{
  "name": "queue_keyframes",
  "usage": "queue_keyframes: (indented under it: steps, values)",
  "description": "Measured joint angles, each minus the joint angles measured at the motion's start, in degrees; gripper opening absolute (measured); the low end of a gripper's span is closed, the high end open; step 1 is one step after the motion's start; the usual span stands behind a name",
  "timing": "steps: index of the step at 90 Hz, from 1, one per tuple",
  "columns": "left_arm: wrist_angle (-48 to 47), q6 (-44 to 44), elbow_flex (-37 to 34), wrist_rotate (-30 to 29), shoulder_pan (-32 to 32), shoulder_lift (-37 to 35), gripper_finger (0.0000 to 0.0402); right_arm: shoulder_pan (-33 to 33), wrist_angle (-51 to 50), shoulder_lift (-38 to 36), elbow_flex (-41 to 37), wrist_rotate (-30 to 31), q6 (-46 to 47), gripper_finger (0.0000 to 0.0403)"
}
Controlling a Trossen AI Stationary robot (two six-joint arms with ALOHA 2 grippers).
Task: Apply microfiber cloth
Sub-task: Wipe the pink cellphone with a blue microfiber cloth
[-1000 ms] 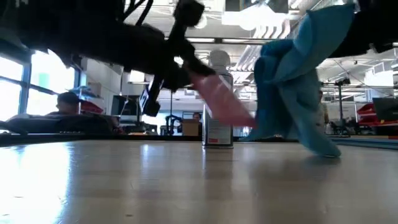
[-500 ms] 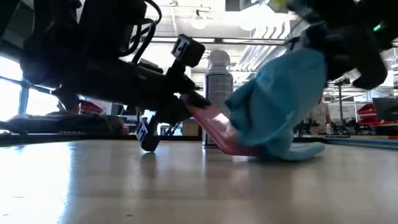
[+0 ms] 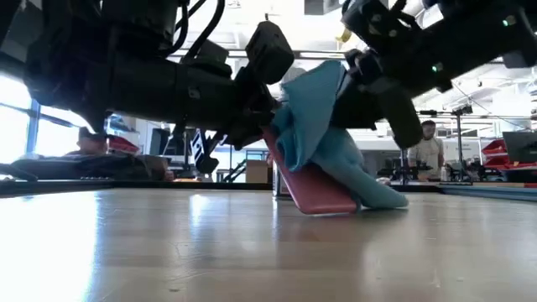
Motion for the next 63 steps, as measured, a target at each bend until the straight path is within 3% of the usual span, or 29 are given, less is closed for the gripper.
queue_keyframes:
  steps: [11, 35, 51, 63]
  values:
    - [-0.4, 0.3, -0.1, -0.3, -0.2, 0.1, 0.0031, -0.1, 0.0, -0.1, 0.0, -1.2, 0.9, 0.0000]
    - [-0.8, -0.4, -0.2, -0.1, -0.2, 0.3, 0.0042, -0.5, -1.8, 4.0, 0.1, -16.4, 11.0, 0.0000]
    - [-1.0, 0.6, -0.1, 0.2, -0.2, 0.2, 0.0042, 1.9, -16.2, -1.1, 0.0, -16.7, 14.6, 0.0000]
    - [-1.0, 0.8, -0.1, 0.7, -0.2, 0.2, 0.0042, 2.7, -37.1, -10.5, 3.4, -11.8, 16.6, 0.0000]
